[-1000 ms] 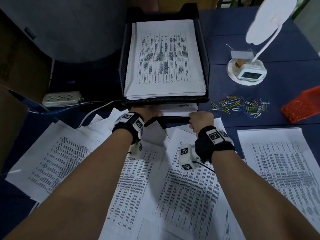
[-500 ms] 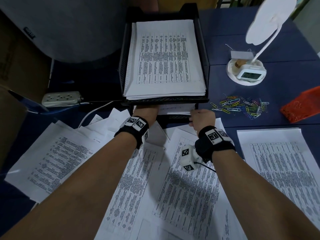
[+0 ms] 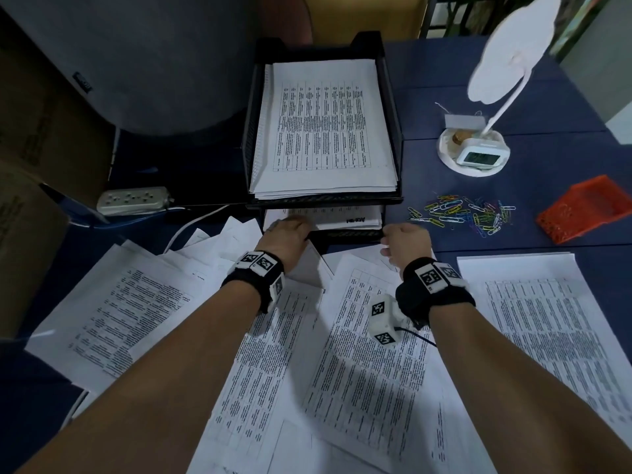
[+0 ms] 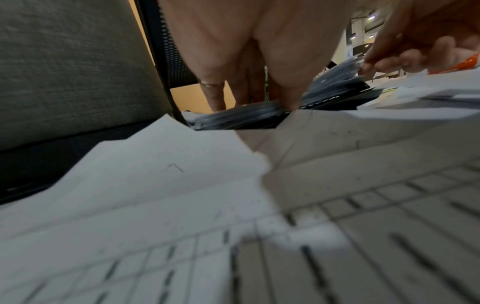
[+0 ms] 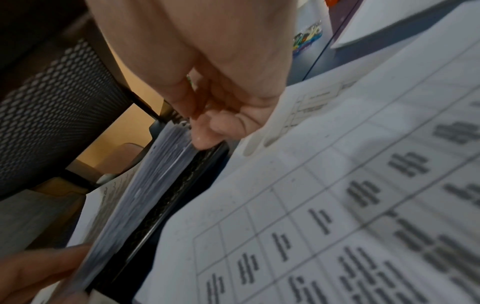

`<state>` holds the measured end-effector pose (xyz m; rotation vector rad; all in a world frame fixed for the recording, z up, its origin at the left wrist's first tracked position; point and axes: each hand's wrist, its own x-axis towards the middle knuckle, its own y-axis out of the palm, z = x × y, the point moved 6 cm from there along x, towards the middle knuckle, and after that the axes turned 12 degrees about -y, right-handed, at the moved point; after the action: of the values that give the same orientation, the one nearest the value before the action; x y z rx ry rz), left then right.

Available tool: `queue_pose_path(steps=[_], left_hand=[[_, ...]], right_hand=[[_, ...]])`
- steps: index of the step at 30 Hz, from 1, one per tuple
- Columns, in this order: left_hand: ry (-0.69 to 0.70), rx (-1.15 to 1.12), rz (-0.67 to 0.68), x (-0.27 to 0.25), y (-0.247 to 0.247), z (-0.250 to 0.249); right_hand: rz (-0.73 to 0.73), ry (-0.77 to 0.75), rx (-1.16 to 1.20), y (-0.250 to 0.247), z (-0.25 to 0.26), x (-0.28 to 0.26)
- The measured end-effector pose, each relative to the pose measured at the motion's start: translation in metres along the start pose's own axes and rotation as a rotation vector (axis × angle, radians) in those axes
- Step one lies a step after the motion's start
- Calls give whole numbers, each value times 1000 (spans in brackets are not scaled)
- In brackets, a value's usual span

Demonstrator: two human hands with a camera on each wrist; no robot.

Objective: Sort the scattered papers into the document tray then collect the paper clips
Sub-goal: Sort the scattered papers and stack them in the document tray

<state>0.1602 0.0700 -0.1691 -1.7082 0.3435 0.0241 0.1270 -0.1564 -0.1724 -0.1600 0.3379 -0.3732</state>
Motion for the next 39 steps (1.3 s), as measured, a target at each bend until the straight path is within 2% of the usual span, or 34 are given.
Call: queue_pose_path(steps=[3,5,9,10,12,13,15,17,18,21,24,27,29,32,36,39], left_hand=[[8,-48,46,-22,-2,-8],[-17,-61,106,-38,-2,-19],[-109,-55,232,-71,12,-41],[-143,-55,248,-77,17,-45],[-205,-98,248,-90,24,-55],[-230,-163,244,-95,26,-59],[-269,-392,242,-104,27,-69],[-318,-649,201,-114,23,-78],[-337,-736,159,-116,22,-80],[-374,-826,71,-123,14,-84],[-384,-1057,88,-130,14,-79],[-360,-1191,33,-137,7,-70],[-361,-1185,4,-140,3,-62],[-434,-1081,-5,-146,9,-45],[-593,-931,-60,-155,21,-4],[-779,-669,-150,-164,21,36]], right_hand=[[99,-22,-239,-15,-8,-5],[95,-21,-348,-31,-14,-12],[35,-38,-381,-62,-9,-43],[58,-22,-444,-68,-8,-50],[205,-110,-833,-73,-10,-67],[250,-122,-899,-76,-13,-69],[248,-125,-842,-83,-14,-79],[213,-69,-496,-89,-19,-87],[158,-61,-431,-96,-24,-90],[61,-57,-423,-116,-38,-99],[-26,-44,-342,-129,-46,-105],[26,-53,-207,-126,-50,-107],[130,-55,-243,-118,-53,-106],[191,-21,-365,-106,-59,-106],[228,-32,-501,-88,-55,-109],[236,-17,-549,-78,-57,-106]])
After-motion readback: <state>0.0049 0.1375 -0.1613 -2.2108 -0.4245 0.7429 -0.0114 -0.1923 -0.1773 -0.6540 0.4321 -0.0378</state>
